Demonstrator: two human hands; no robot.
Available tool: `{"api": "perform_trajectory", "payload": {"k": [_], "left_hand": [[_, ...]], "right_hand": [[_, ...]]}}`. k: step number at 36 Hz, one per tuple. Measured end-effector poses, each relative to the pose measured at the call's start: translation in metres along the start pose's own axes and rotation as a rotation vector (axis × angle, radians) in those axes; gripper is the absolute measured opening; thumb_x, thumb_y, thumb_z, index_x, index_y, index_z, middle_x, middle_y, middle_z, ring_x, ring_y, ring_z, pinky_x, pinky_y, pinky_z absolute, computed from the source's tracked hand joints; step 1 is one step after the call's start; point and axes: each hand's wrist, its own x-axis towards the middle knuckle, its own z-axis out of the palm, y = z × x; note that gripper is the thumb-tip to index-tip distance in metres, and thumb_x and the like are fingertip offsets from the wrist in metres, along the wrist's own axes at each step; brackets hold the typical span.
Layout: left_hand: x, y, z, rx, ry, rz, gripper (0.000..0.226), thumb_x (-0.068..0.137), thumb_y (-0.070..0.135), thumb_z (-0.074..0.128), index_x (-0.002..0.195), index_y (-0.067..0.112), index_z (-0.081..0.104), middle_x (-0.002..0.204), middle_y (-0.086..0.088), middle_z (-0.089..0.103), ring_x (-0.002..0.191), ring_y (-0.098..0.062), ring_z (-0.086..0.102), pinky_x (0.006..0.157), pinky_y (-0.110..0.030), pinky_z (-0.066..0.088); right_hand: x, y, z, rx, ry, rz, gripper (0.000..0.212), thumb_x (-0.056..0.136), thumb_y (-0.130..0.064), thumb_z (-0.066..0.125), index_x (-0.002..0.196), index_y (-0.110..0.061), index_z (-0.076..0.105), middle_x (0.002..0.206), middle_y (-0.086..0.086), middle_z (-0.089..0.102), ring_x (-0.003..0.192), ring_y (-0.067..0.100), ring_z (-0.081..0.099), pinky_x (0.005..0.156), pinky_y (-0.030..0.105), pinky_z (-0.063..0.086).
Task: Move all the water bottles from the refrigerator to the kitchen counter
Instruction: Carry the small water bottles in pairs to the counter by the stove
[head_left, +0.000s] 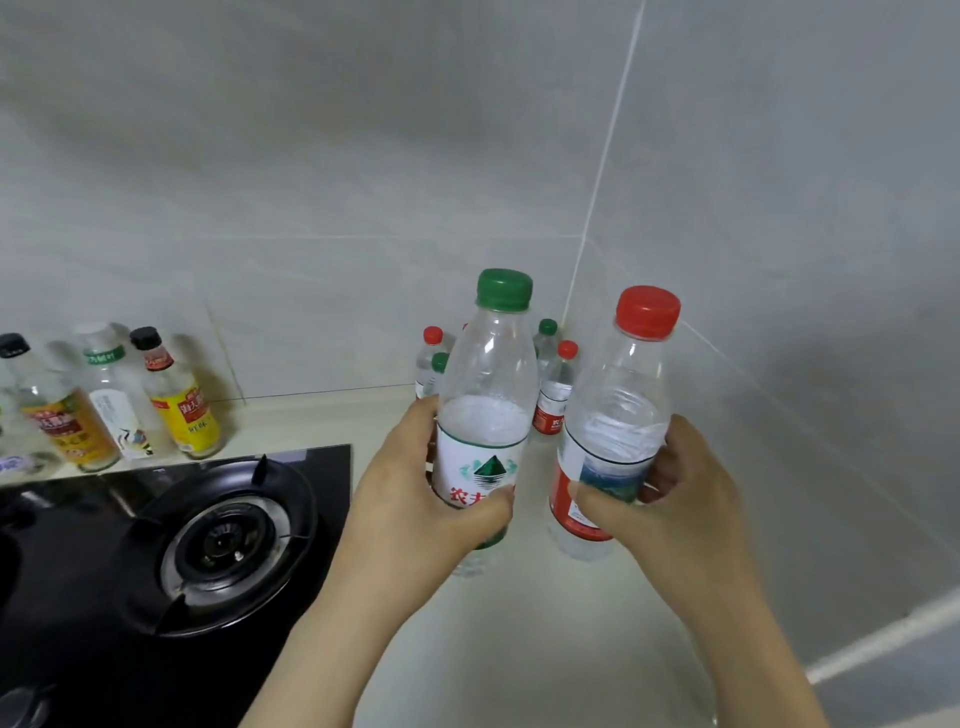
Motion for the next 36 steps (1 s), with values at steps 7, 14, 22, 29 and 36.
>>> {"api": "perform_trajectory", "payload": {"k": [7, 14, 22, 29, 36], "left_hand": [[0.035, -0.005, 0.02, 0.027, 0.021, -0.019, 0.053, 0.065, 0.022, 0.081, 0.103, 0.042, 0.05, 0.089, 0.021, 0.065, 0.083, 0.008, 0.059, 0.059, -0.006, 0.046], [0.073, -0.014, 0.046, 0.061, 0.02, -0.039, 0.057, 0.065, 0.023, 0.081, 0.109, 0.04, 0.05, 0.093, 0.019, 0.066, 0.086, 0.01, 0.058, 0.063, -0.006, 0.047], [0.113, -0.039, 0.078, 0.13, -0.005, -0.073, 0.054, 0.064, 0.023, 0.082, 0.103, 0.037, 0.048, 0.09, 0.02, 0.064, 0.086, 0.014, 0.055, 0.063, -0.003, 0.045], [0.142, -0.068, 0.101, 0.175, -0.032, -0.111, 0.058, 0.061, 0.024, 0.083, 0.106, 0.035, 0.048, 0.089, 0.022, 0.063, 0.085, 0.011, 0.055, 0.065, -0.004, 0.044], [0.167, -0.094, 0.117, 0.207, -0.073, -0.134, 0.063, 0.06, 0.024, 0.084, 0.104, 0.041, 0.043, 0.092, 0.03, 0.058, 0.089, 0.018, 0.053, 0.065, -0.001, 0.042]], "right_hand": [[0.042, 0.012, -0.001, 0.039, -0.022, -0.015, 0.049, 0.053, -0.032, 0.078, 0.095, -0.039, 0.054, 0.089, -0.03, 0.064, 0.082, -0.004, 0.063, 0.068, 0.022, 0.053], [0.089, 0.033, -0.003, 0.062, -0.026, -0.012, 0.051, 0.051, -0.036, 0.076, 0.097, -0.038, 0.054, 0.091, -0.027, 0.065, 0.083, 0.004, 0.065, 0.075, 0.034, 0.057], [0.13, 0.071, 0.001, 0.059, -0.003, 0.029, 0.049, 0.055, -0.026, 0.08, 0.097, -0.031, 0.056, 0.086, -0.023, 0.067, 0.077, 0.005, 0.065, 0.07, 0.034, 0.056], [0.157, 0.103, 0.012, 0.07, -0.012, 0.075, 0.048, 0.055, -0.02, 0.082, 0.095, -0.029, 0.056, 0.085, -0.018, 0.069, 0.074, 0.002, 0.065, 0.064, 0.026, 0.052], [0.174, 0.124, 0.024, 0.048, -0.009, 0.113, 0.049, 0.055, -0.026, 0.081, 0.097, -0.03, 0.056, 0.087, -0.024, 0.067, 0.078, 0.002, 0.065, 0.068, 0.03, 0.056]]}}
